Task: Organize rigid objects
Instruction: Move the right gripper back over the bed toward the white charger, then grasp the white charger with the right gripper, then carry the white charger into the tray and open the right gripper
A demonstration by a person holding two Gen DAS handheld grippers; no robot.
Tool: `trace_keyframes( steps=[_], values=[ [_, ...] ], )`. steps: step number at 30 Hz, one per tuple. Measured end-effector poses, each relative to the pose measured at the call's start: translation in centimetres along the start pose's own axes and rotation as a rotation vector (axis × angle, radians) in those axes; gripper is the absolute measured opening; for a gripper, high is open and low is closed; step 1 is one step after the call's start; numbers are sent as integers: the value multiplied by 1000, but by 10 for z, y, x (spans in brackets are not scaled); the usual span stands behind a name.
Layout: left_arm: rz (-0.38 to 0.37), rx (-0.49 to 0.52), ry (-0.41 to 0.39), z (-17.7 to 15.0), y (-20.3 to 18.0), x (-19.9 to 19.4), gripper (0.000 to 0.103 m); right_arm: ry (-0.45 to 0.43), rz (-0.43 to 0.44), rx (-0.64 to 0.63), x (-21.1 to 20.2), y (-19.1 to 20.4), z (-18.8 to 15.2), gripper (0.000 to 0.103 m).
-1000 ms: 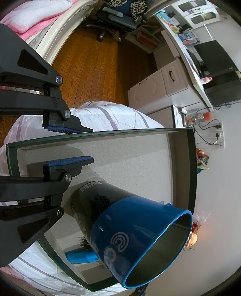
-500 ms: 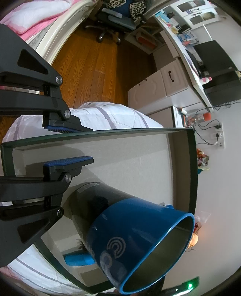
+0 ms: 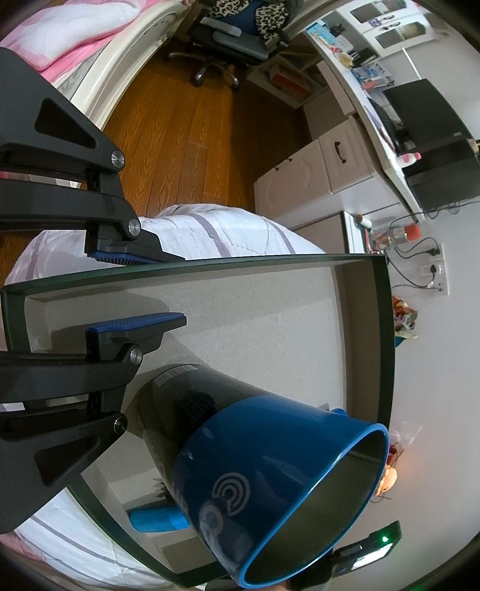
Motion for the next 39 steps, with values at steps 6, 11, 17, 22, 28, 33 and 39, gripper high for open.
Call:
trace_keyframes(
  steps=[6,11,17,22,28,33,39],
  values=[
    [1,0,1,0,0,0,22,-17,24,-13,-14,3,-5,41],
    [3,4,0,1,-2,1,22,-52,37,-16,-36,6,-10,41],
    [3,6,2,3,-3,2,22,-106,43,-32,-67,10,-9,41],
    [-5,4,4,5,-2,3,23,-135,42,-41,-86,12,-9,41],
    [-10,1,4,6,0,4,24,-171,47,-55,-110,22,-9,41],
    [-10,1,4,6,-1,4,24,-201,53,-79,-128,34,-7,41],
    [-14,-2,3,6,-1,4,23,-230,71,-114,-145,56,-3,41]
  ],
)
Point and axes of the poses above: each gripper's, at about its wrist camera, not at the fingertips, and x roughly the way its jaws point, y to its left, z to its top, the point moved 9 cm from there along x, roughly the way its jaws point, and after that the axes turned 1 degree about x, right-handed, at the moved point
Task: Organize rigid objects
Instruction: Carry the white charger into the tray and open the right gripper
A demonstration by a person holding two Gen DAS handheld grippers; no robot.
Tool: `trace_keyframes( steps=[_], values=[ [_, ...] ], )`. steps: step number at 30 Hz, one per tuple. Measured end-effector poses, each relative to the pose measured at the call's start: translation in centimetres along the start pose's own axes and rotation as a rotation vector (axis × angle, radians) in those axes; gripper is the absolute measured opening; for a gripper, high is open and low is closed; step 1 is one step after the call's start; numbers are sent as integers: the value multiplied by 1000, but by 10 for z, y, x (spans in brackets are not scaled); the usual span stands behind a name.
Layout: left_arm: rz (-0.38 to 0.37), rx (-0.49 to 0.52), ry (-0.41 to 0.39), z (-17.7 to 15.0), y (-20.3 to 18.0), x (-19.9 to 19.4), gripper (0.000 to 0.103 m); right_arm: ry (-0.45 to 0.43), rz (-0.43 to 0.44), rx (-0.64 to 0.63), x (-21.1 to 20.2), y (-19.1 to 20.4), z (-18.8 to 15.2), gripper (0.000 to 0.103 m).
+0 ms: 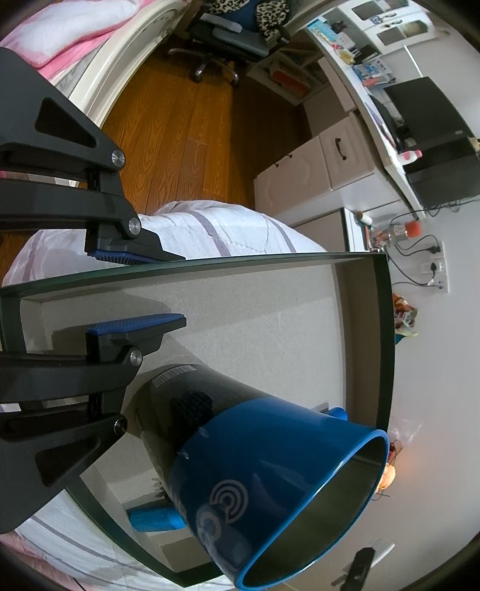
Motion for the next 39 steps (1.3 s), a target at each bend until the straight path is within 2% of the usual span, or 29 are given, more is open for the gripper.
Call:
trace_keyframes(
  steps=[8,15,25,39],
  values=[
    [-7,-3,-3,0,1,1,24,25,70,-88,11,52,4,41],
    [-7,-2,-3,0,1,1,24,95,78,-153,49,87,-1,41],
    [-6,0,-4,0,0,1,23,164,16,-191,73,91,-16,41],
    [-5,0,-4,0,-1,3,24,106,-2,-193,52,87,-8,42]
  ],
)
Point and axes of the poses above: each gripper's, at about its wrist camera, not at the fingertips, and x roughly the way its jaws point, y to its left, z to its top, the point moved 9 cm from there along x, roughly the way its jaws point, and after that the axes turned 1 degree about x, right-handed, at the moved point
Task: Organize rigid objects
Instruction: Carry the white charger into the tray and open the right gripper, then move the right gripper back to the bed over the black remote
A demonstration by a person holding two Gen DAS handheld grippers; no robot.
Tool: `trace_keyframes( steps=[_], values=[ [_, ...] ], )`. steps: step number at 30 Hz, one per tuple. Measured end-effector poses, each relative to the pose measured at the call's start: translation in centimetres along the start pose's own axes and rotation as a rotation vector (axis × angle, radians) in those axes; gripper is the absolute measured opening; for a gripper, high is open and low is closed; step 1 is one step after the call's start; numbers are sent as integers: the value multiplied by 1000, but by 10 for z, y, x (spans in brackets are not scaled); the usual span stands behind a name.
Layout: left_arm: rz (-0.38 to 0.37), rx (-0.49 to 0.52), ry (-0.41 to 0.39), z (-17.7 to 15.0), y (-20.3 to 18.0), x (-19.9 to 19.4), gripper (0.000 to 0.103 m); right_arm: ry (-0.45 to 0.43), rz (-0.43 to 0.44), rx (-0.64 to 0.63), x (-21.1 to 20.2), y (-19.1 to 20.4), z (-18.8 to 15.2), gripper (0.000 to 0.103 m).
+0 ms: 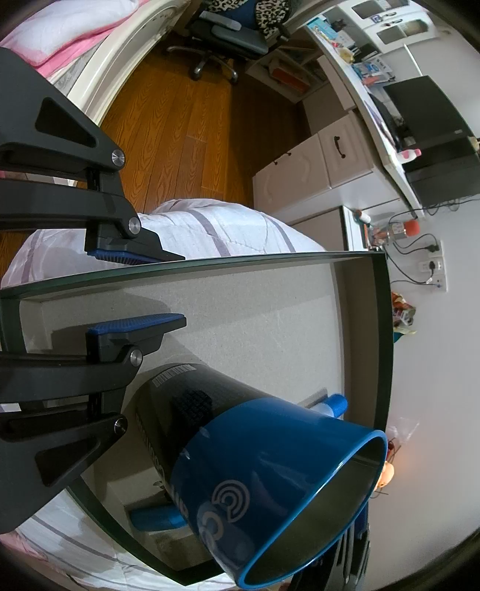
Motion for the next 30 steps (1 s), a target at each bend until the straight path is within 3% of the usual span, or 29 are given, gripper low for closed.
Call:
trace_keyframes(
  steps=[6,10,15,17,19,22,30],
  values=[
    [0,0,0,0,0,0,24,-31,-8,13,-18,-8,-2,43],
    [1,0,1,0,0,1,24,-66,-13,36,-39,-18,-6,54],
    [0,0,2,0,0,1,24,-120,-17,88,-67,-37,-14,58],
    [-1,-1,3,-1,-1,2,24,-144,-18,127,-79,-48,-20,64],
    [-1,-4,4,-1,-1,4,24,-162,-29,161,-88,-59,-27,78],
    [0,-3,5,-1,-1,5,24,-179,-58,212,-98,-77,-38,80],
    [6,-6,7,-3,-2,4,24,-116,-80,312,-90,-107,-80,84]
  ],
)
Point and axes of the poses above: each gripper's, at about its wrist camera, not at the fingertips, and x roughly the way its jaws point, y to its left, z to its top, the point moved 9 cm from there along x, roughly the way its jaws point, and after that the axes turned 1 degree about x, right-handed, at the moved point
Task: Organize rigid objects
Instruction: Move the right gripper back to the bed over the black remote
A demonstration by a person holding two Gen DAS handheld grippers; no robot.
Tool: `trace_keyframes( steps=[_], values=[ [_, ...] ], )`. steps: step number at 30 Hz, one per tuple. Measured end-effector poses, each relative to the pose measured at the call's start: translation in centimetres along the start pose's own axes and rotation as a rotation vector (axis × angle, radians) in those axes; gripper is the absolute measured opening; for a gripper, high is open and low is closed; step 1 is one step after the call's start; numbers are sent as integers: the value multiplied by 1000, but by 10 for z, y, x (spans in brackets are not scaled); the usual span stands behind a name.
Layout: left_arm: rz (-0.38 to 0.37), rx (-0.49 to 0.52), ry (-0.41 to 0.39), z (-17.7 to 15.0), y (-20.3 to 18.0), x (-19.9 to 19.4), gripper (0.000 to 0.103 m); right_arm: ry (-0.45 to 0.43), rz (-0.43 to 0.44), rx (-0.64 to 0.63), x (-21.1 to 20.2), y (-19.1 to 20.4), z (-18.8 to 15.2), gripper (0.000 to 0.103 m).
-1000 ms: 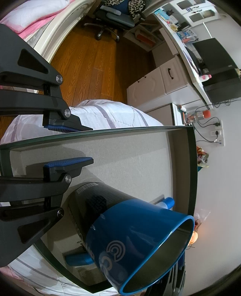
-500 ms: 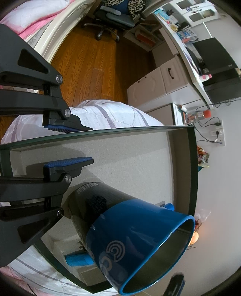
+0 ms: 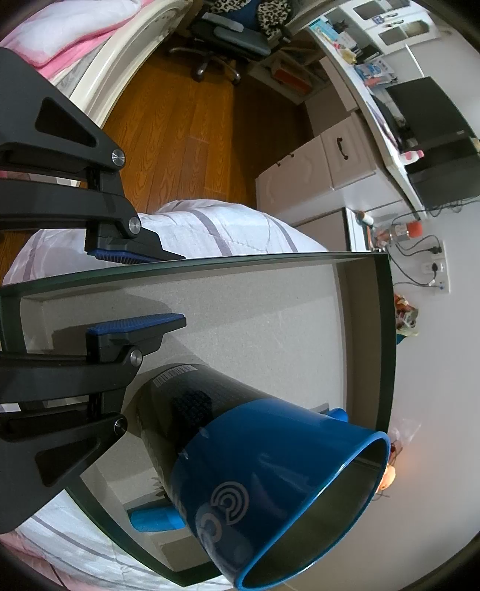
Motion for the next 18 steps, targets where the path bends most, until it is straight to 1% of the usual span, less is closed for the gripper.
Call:
trace_keyframes(
  steps=[3,5,6,7,11,14,18],
  values=[
    [1,-2,1,-1,1,-1,24,40,5,2,7,-3,-17,85],
    [2,0,2,-1,1,-1,24,64,16,-5,10,-4,-29,87],
    [2,0,2,-1,1,-1,24,77,23,-13,13,-3,-33,92],
    [1,0,1,-1,1,-1,24,89,27,-23,15,-2,-39,103],
    [1,-1,1,-1,1,-1,24,130,66,-62,27,6,-57,103],
    [1,1,1,-1,1,-1,24,166,77,-86,35,12,-70,103],
    [0,0,1,0,1,-1,24,191,103,-131,42,21,-84,103]
  ],
)
Point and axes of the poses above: each gripper's, at about its wrist camera, not at the fingertips, and x roughly the way its jaws point, y to its left, z to its top, the point moved 9 cm from there along x, roughly the way its jaws point, and after that the axes turned 1 degree about x, right-handed, at the moved point
